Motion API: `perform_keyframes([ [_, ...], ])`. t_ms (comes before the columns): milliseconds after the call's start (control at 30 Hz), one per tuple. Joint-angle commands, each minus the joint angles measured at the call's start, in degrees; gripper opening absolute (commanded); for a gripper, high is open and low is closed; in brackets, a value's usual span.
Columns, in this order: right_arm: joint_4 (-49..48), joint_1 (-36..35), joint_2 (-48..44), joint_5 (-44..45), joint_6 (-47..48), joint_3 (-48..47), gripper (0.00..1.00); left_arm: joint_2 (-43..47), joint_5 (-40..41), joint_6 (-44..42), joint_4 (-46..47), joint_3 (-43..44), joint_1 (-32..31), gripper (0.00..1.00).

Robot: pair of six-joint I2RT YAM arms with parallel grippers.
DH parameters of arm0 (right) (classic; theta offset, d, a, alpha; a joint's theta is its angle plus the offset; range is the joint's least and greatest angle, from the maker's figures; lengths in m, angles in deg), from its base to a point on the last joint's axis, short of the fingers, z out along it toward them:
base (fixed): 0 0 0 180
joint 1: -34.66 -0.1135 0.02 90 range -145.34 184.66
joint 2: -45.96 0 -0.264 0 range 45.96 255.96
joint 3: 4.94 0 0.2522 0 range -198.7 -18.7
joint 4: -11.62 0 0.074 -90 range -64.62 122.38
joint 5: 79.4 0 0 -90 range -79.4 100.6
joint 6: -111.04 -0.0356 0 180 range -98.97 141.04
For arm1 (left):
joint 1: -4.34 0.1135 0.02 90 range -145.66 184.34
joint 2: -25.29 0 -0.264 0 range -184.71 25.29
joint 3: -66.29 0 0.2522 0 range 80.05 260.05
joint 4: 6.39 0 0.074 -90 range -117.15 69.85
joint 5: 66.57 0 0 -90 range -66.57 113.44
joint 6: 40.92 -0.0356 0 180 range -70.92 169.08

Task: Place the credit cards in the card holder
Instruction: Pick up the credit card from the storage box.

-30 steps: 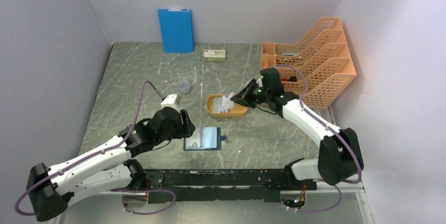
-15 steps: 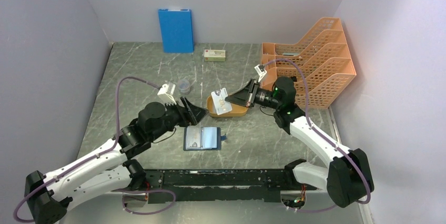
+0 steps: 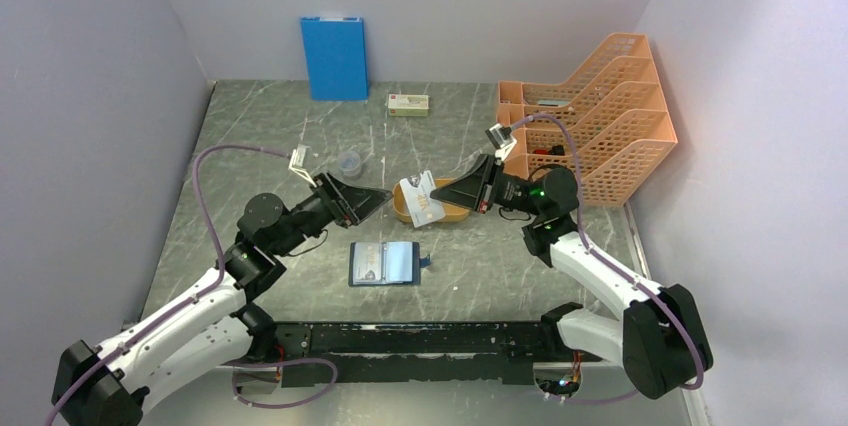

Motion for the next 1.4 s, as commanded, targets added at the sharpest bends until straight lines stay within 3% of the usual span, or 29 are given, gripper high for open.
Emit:
perform_keyframes([
  [0, -10.6, 0.2, 0.9, -1.3, -6.6, 0.8, 0.0, -1.1, -6.8, -1.7, 7.4, 2.2, 0.6, 0.73],
  [633, -2.3, -0.9, 0.2, -1.1, -3.4, -1.4, 0.0, -4.2, -10.5, -6.1, 7.3, 4.2, 0.6, 0.72],
  [1367, -1.9, -1.5, -0.7, -1.7, -3.6, -2.3, 0.0, -4.5, -9.3, -7.0, 5.2, 3.8, 0.5, 0.71],
])
